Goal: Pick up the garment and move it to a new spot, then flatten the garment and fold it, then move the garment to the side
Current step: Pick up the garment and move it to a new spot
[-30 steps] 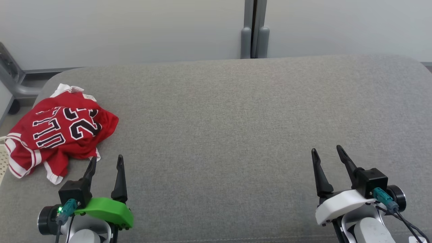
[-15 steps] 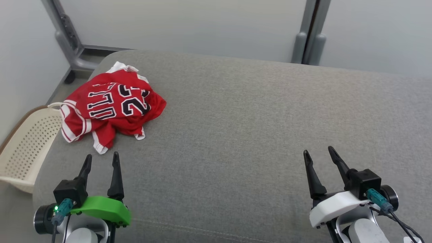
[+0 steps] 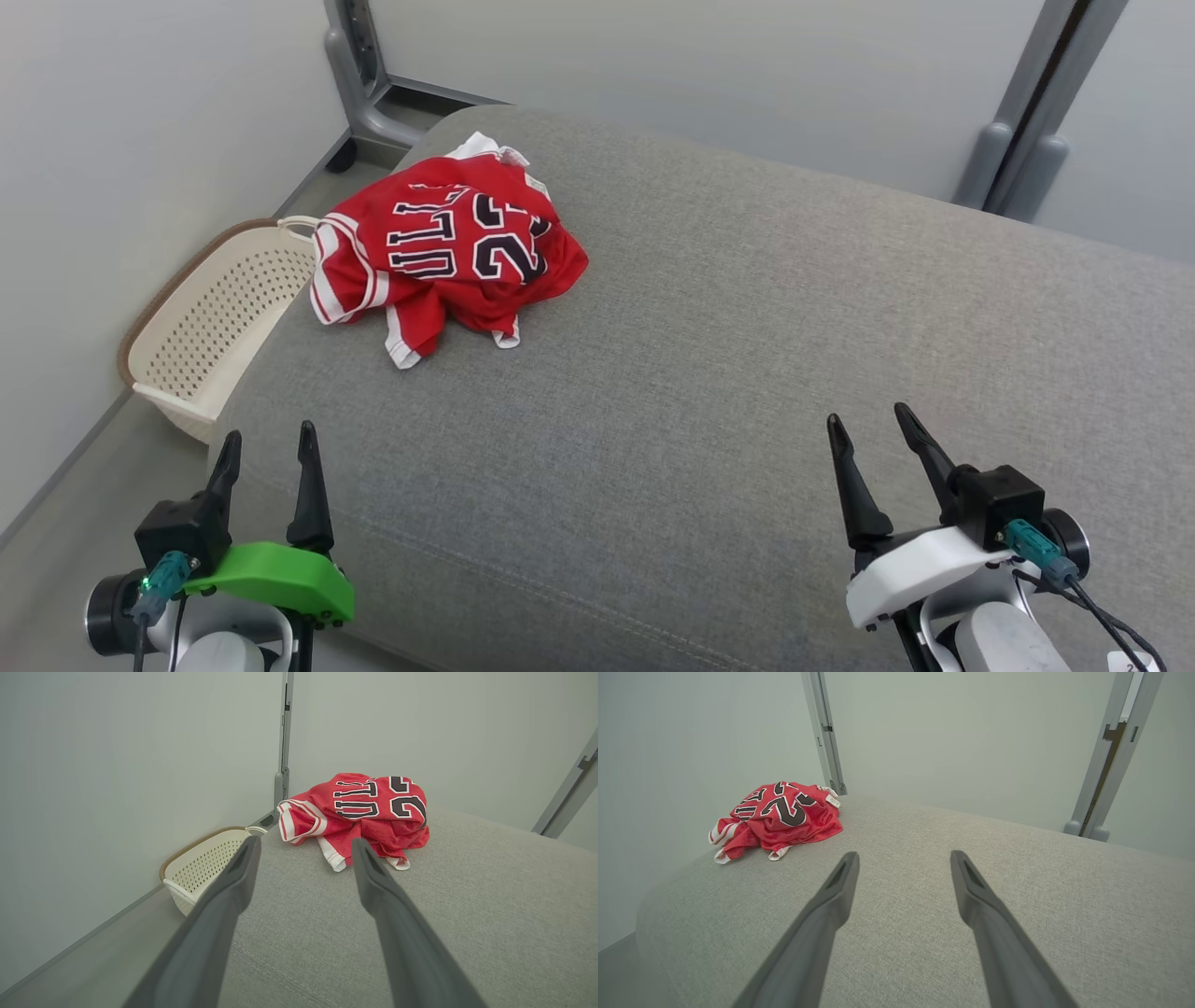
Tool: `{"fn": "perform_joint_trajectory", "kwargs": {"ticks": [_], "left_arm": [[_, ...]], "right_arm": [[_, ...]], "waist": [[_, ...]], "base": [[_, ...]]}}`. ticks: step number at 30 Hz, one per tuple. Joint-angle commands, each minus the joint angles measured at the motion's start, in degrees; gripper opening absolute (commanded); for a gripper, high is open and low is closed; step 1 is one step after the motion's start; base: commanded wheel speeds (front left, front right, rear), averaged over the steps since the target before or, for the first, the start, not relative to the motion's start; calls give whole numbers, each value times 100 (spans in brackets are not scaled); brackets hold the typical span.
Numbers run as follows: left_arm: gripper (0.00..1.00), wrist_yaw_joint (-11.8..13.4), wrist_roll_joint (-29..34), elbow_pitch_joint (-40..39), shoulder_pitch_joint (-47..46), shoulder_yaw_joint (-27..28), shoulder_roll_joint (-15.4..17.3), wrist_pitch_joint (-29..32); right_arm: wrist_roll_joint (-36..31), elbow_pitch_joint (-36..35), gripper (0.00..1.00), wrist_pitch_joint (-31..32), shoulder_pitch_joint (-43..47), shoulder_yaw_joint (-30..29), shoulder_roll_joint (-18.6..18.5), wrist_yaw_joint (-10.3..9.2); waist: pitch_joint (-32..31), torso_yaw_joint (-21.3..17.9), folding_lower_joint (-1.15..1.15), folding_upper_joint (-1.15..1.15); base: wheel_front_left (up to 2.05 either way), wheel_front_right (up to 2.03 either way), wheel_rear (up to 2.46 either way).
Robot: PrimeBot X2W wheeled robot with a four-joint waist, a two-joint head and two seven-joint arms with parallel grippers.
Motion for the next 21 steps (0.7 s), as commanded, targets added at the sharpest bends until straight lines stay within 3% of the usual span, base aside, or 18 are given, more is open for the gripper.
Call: {"fn": "perform_joint_trajectory", "kwargs": {"ticks": [1, 21], "left_arm": [[100, 11, -15, 13, 7, -1, 22, -40], [100, 55, -91, 19, -47, -68, 22, -60]], "right_arm": [[51, 11, 100, -27, -22, 3, -22, 0], [26, 29, 100, -27, -55, -22, -22, 0]], "waist": [[21, 170, 0, 0], [72, 286, 0, 0]], "base": [[0, 0, 0], [0, 0, 0]]}}
